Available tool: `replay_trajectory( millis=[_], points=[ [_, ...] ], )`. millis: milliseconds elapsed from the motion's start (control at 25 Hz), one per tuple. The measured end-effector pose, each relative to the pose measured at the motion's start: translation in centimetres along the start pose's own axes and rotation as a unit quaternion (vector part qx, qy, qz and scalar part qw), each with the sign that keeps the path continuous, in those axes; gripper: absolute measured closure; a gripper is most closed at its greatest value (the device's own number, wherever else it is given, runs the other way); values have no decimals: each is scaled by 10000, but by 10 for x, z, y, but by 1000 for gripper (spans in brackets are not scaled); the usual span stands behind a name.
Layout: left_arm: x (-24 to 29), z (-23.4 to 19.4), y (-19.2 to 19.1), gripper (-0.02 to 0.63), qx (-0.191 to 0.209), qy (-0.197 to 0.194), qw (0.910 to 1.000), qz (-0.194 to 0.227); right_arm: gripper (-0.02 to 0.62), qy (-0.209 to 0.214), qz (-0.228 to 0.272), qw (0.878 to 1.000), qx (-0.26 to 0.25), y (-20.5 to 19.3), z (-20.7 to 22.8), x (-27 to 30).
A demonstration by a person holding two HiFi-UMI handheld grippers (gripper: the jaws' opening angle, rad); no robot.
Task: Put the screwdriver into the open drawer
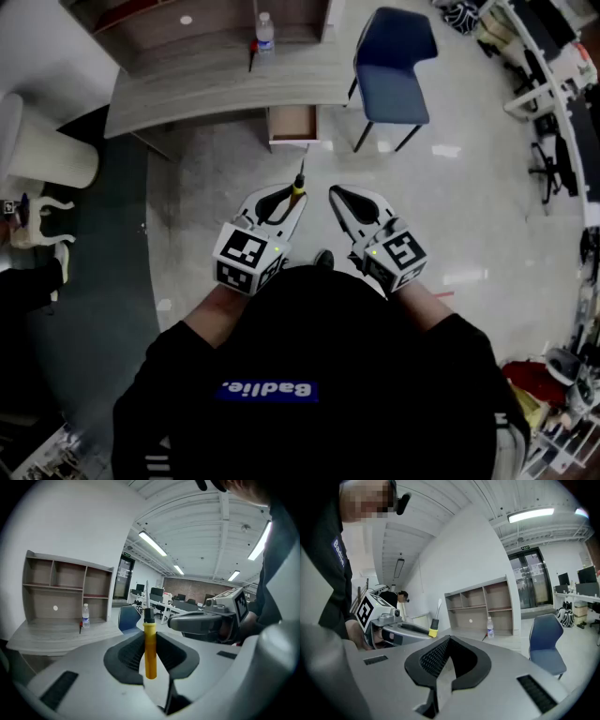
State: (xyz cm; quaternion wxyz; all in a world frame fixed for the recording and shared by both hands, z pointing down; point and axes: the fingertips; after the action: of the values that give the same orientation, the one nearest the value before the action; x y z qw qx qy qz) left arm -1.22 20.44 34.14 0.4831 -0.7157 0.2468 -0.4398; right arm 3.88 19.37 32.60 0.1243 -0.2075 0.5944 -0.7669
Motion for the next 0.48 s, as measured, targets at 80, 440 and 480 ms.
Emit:
replay_trajectory(
  millis=[80,440,480],
  points=[
    [-2,0,2,531,5,-1,10000,6,566,5,4,10000,-16,3,-1,0],
    [-4,0,6,531,17,-48,10000,44,566,-22,-11,10000,-5,6,-3,2],
    [-4,0,7,531,13,-53,10000,45,566,-21,-19,10000,11,5,-3,2]
  ],
)
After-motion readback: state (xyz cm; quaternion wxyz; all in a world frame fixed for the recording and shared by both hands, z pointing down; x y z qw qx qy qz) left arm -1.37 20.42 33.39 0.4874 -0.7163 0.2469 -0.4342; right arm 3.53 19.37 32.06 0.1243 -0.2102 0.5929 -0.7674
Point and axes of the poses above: the fingertips, and each gripper's own axes: x forward along the fingers, z to its right, y out of its top, and after that the axes turned 8 degrees about y, right-handed
